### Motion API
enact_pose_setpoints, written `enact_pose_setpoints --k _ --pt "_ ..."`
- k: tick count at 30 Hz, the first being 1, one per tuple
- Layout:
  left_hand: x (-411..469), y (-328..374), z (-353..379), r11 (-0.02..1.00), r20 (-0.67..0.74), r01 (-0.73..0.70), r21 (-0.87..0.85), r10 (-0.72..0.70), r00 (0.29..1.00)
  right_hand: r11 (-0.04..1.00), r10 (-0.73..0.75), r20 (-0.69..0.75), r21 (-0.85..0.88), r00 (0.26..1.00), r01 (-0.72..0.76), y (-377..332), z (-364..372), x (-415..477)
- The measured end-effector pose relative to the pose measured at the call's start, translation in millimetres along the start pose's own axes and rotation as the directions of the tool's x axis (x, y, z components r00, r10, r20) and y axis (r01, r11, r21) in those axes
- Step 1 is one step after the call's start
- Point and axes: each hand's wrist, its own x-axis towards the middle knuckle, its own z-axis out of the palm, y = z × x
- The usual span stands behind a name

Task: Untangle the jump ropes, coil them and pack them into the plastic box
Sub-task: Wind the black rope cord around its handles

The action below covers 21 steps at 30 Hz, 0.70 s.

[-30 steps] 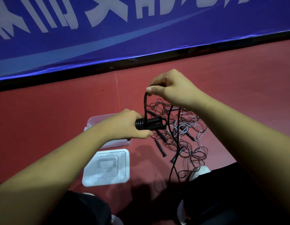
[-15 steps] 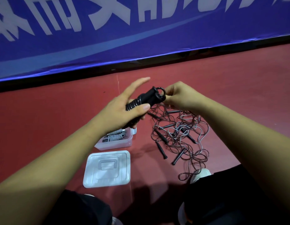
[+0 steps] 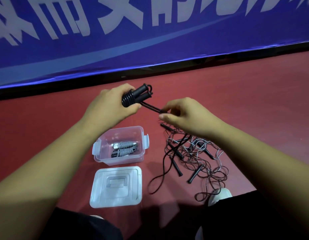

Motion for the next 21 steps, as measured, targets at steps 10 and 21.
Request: enact_pose_setpoints --k 10,21 --pt "12 -16 45 0.961 0.241 0.013 0.276 -0.082 0.967 0.969 -0.118 0.112 -0.205 0.987 0.139 -14 24 21" --pt "0 21 47 0.975 0.42 -0.107 0.197 0.015 0.907 0.997 -0.021 -0.156 -0.081 0.988 0.008 3 -6 48"
